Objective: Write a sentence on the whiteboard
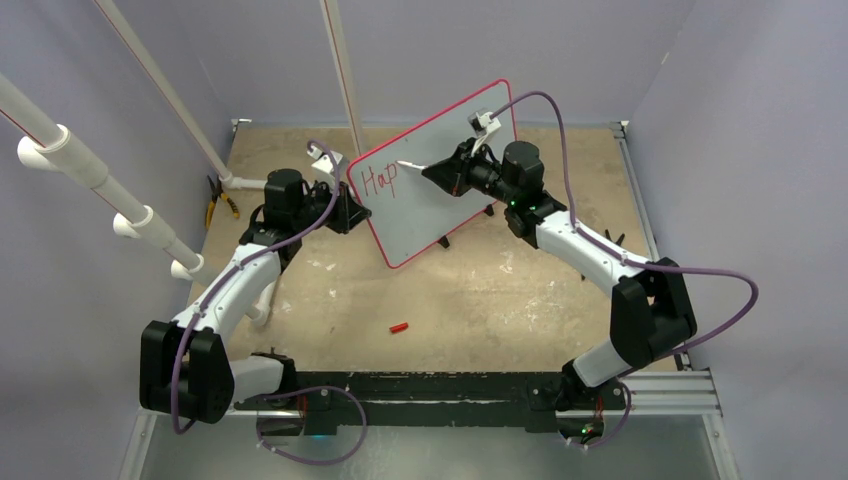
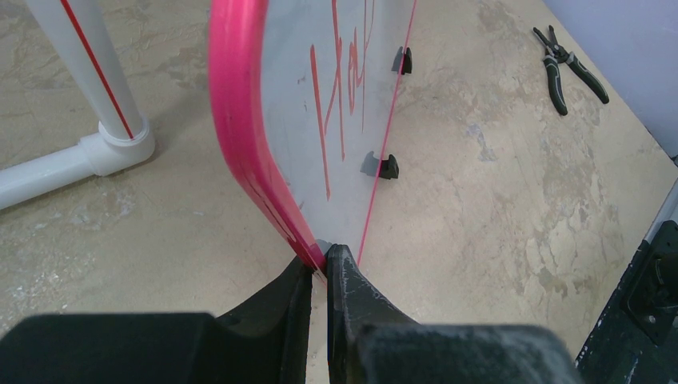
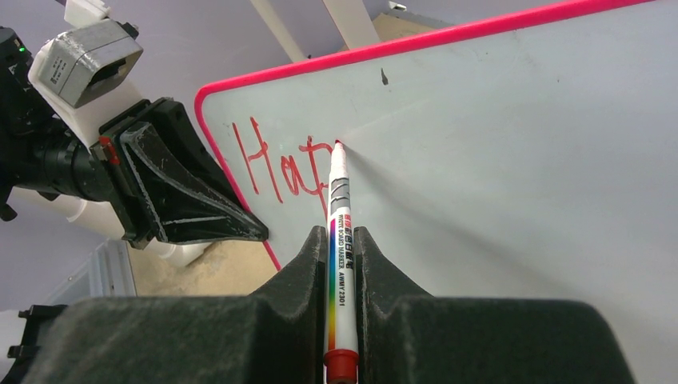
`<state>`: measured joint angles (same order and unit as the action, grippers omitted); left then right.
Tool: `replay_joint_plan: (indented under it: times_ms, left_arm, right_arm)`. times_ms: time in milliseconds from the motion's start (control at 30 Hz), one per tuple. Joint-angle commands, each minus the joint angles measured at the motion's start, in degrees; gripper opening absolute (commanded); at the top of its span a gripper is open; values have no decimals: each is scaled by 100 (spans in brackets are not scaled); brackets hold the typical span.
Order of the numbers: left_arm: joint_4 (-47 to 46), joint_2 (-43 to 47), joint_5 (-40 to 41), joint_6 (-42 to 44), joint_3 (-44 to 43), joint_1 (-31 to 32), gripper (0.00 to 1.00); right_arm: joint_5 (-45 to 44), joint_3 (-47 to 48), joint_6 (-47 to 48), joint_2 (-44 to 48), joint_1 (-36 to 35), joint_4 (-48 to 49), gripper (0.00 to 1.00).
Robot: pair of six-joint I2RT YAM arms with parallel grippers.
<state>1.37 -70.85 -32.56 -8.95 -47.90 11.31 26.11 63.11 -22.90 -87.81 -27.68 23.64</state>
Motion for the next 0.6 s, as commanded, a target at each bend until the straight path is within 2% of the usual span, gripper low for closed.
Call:
replay_joint_plan:
  times_ms: [0,567]
  left_arm:
    - [-224,45,34,103,-113,20,0]
    - [-233,45,30,95,-106,54,0]
  right_arm:
    - [-188,81,39,5,30,146,0]
    - [-215,-930,110,278,31,55,0]
